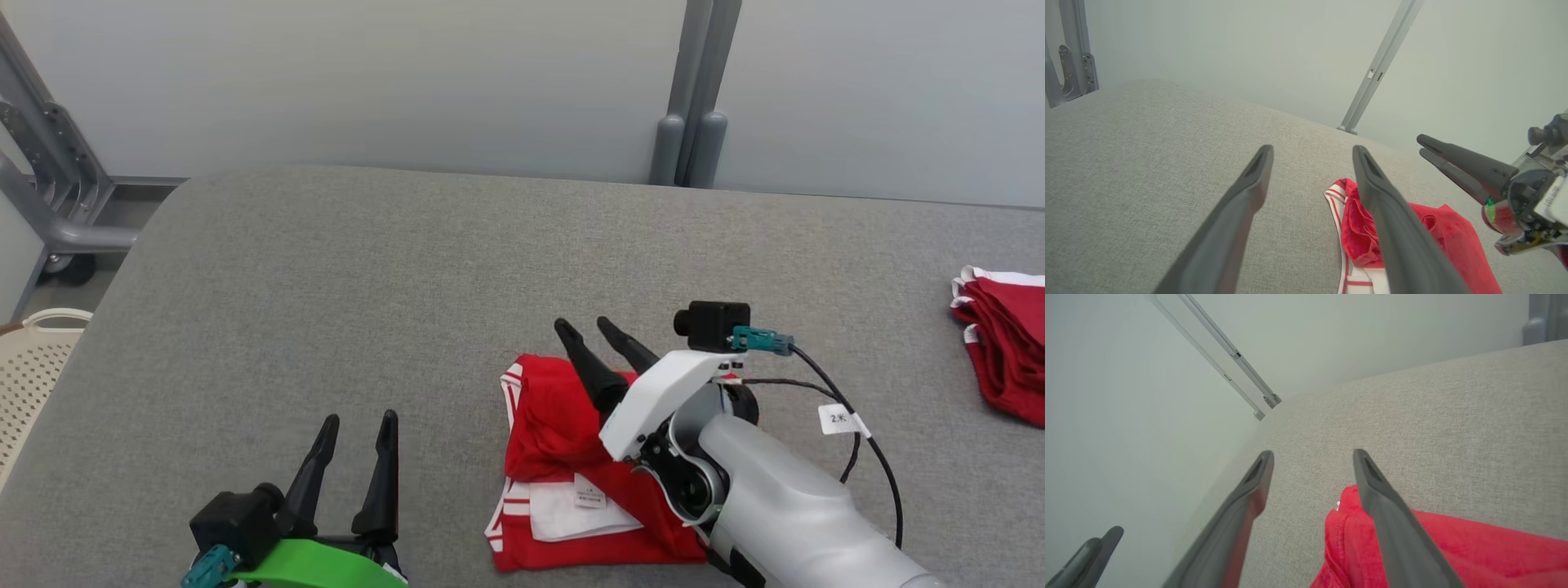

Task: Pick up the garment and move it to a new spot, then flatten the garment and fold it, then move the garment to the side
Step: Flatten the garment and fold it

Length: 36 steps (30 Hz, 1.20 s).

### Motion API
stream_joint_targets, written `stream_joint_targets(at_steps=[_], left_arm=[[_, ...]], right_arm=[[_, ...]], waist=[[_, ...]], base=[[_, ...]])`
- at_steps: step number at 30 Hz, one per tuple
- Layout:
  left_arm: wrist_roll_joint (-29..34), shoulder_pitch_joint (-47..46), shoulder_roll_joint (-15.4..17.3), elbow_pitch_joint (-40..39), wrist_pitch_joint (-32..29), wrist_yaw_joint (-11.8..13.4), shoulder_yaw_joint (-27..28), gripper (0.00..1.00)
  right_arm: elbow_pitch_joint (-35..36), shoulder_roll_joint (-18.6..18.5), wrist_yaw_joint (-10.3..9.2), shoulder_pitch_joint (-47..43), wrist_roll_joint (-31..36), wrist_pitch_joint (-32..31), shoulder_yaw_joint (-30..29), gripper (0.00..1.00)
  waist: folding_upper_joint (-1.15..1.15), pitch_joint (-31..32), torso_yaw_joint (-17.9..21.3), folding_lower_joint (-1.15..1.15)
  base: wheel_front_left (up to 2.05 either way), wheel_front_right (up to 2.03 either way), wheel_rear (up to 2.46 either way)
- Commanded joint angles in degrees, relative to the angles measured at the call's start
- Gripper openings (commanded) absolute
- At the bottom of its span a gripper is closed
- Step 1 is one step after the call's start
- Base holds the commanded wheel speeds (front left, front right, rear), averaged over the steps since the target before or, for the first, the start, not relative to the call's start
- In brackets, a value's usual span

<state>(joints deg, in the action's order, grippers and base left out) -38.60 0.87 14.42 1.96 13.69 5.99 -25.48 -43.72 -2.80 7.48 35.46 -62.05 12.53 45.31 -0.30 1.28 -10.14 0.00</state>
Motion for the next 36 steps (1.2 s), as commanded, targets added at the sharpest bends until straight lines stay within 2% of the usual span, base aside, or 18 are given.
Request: stream_joint_targets(at_steps=[1,7,17,18,19,20,21,22,23,29,36], left_arm=[[0.48,0.60,-0.20,-0.30,0.26,0.11,-0.17,1.00],[0.55,0.90,-0.53,-0.60,0.31,0.46,-0.71,1.00],[0.24,0.99,-0.67,-0.53,0.32,0.56,-1.19,1.00],[0.18,0.89,-0.64,-0.47,0.28,0.51,-1.23,1.00],[0.17,0.76,-0.61,-0.41,0.26,0.47,-1.22,1.00],[0.12,0.68,-0.59,-0.36,0.27,0.43,-1.23,1.00],[0.09,0.62,-0.57,-0.31,0.28,0.43,-1.27,1.00],[0.06,0.59,-0.56,-0.28,0.30,0.45,-1.23,1.00],[0.01,0.60,-0.55,-0.26,0.33,0.50,-1.21,1.00],[-0.08,0.48,-0.43,-0.40,0.38,0.72,-0.99,1.00],[-0.04,-0.61,-0.66,-0.46,0.45,0.60,-1.05,1.00]], right_arm=[[-1.65,-0.27,0.02,0.59,2.13,1.09,-1.12,1.00],[-2.78,-1.78,0.02,-0.76,6.08,2.27,-4.64,1.00],[2.39,-4.96,0.02,-6.77,14.77,2.63,-10.69,1.00],[3.21,-5.22,0.02,-7.52,16.17,2.63,-11.10,0.95],[4.09,-5.47,0.02,-8.34,17.42,2.64,-11.59,0.63],[4.79,-5.73,0.02,-9.26,18.81,2.64,-12.17,0.38],[5.49,-5.91,0.02,-10.26,20.01,2.65,-12.62,0.17],[6.04,-5.96,0.02,-11.31,20.91,2.65,-12.97,0.04],[6.48,-5.99,0.02,-12.22,21.79,2.64,-13.42,0.00],[7.80,-6.81,0.02,-15.61,26.71,2.65,-13.95,0.00],[7.23,-9.39,0.01,-15.64,33.54,2.66,-12.60,0.00]], waist=[[0.30,0.01,0.63,0.00],[0.30,-0.07,1.76,0.00],[0.30,-0.43,2.80,0.00],[0.30,-0.49,2.73,0.00],[0.30,-0.53,2.64,0.00],[0.30,-0.57,2.53,0.00],[0.30,-0.61,2.39,0.00],[0.30,-0.66,2.23,0.00],[0.30,-0.70,2.06,0.00],[0.30,-1.19,0.87,0.00],[0.30,-2.31,-1.17,0.00]], base=[[0.00,0.00,0.00],[0.00,0.00,0.00],[0.00,0.00,0.00],[0.00,0.00,0.00],[0.00,0.00,0.00],[0.00,0.00,0.00],[0.00,0.00,0.00],[0.00,0.00,0.00],[0.00,0.00,0.00],[0.00,0.00,0.00],[0.00,0.00,0.00]])
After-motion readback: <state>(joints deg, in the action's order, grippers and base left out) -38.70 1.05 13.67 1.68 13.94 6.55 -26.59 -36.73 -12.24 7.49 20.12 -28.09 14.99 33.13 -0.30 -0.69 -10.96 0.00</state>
